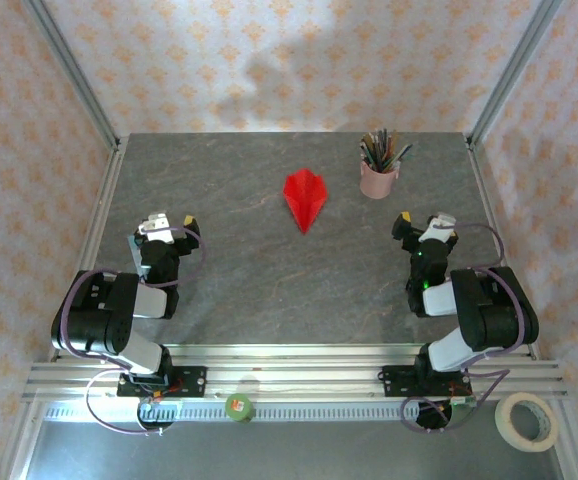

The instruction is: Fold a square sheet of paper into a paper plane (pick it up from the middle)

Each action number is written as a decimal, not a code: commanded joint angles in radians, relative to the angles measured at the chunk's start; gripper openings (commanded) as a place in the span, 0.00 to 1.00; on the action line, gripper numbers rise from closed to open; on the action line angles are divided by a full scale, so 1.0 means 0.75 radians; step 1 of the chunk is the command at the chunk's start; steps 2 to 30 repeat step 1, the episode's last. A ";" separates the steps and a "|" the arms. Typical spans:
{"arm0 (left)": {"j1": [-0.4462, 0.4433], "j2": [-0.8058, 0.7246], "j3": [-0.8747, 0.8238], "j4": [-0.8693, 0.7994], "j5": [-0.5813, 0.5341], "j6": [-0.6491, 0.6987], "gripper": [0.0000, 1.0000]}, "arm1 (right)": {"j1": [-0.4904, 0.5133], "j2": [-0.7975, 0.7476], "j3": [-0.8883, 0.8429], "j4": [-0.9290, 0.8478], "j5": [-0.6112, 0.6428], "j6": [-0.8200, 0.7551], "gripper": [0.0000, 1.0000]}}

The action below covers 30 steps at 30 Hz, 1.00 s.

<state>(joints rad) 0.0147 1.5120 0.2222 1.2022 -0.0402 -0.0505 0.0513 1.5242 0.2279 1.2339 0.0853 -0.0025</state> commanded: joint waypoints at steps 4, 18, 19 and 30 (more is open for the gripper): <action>-0.009 0.006 0.025 0.035 0.005 0.026 0.99 | -0.008 0.000 -0.037 0.090 -0.022 -0.029 0.99; -0.009 0.006 0.025 0.035 0.005 0.026 0.99 | -0.008 0.000 -0.037 0.090 -0.022 -0.029 0.99; -0.009 0.006 0.025 0.035 0.005 0.026 0.99 | -0.008 0.000 -0.037 0.090 -0.022 -0.029 0.99; -0.009 0.006 0.025 0.035 0.005 0.026 0.99 | -0.008 0.000 -0.037 0.090 -0.022 -0.029 0.99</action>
